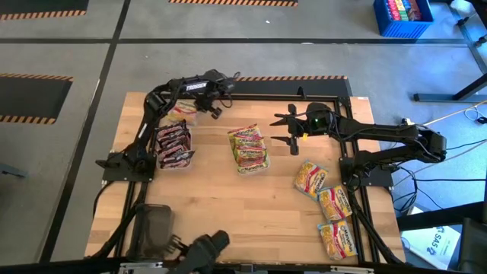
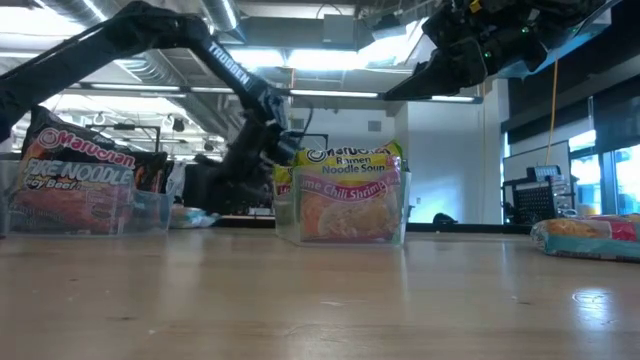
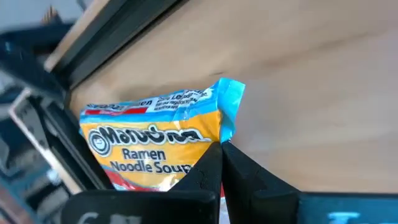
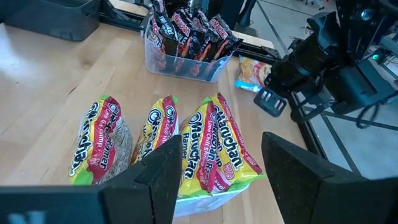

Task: Sort Maruchan noodles
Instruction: Put the blue noodle pack into the black bin

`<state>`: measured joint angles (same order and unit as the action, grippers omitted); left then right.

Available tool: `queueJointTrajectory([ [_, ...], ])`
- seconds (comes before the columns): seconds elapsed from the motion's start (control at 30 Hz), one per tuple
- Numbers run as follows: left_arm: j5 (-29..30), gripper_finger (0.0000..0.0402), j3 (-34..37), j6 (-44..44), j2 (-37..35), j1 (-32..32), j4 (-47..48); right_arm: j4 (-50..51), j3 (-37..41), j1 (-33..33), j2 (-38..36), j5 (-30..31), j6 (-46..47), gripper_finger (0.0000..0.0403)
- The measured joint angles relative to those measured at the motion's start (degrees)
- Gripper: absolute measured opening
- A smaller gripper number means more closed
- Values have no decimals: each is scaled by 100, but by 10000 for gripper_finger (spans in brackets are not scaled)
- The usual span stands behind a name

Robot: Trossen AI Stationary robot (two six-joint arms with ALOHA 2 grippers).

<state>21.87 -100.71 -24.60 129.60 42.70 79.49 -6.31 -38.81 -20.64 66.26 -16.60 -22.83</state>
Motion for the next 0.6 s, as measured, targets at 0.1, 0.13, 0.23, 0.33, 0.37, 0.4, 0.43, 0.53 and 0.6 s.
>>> queueJointTrajectory([
  [0.1, -35, 0, -233, 22, -2, -342, 130, 0, 0, 0, 0, 0, 0, 202],
  [0.13, -41, 0, -290, 37, -4, -459, 185, 4, 0, 0, 0, 0, 0, 202],
  [0.23, -41, 0, -430, 75, -7, -805, 318, 24, 0, 0, 0, 0, 2, 202],
  [0.33, -41, 0, -504, -13, -7, -1173, 460, 37, 0, 0, 0, 0, 34, 202],
  [0.37, -37, 0, -517, -60, -7, -1307, 515, 37, 0, 0, 0, 0, 41, 202],
  [0.4, -37, 0, -520, -98, -13, -1446, 544, 37, 0, 0, 0, 0, 53, 202],
  [0.43, -37, 0, -520, -146, -23, -1585, 577, 37, 0, 0, 0, 0, 55, 202],
  [0.53, -33, 0, -520, -337, -96, -2039, 736, 39, 0, 0, 0, 0, 57, 202],
  [0.6, -10, 0, -520, -577, -163, -2397, 1013, 30, 0, 0, 0, 0, 57, 202],
])
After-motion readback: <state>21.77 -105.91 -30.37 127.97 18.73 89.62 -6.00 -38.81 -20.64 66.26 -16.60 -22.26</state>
